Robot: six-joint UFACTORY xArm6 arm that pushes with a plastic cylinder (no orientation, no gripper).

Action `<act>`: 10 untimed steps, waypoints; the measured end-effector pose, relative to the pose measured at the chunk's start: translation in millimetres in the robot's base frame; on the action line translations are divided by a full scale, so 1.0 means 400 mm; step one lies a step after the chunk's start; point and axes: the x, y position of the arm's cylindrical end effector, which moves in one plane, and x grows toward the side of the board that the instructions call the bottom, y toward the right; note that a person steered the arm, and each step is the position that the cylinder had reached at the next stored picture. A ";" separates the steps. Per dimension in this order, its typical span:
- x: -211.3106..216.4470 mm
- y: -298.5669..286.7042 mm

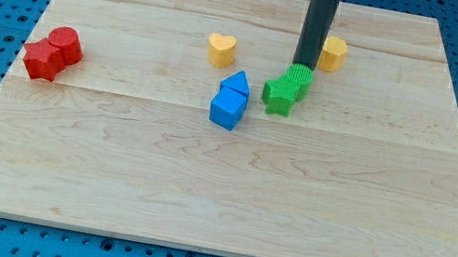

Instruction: Move the yellow hexagon diagonal to the yellow heart

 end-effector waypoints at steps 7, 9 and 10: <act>-0.134 -0.206; -0.184 0.094; -0.081 0.084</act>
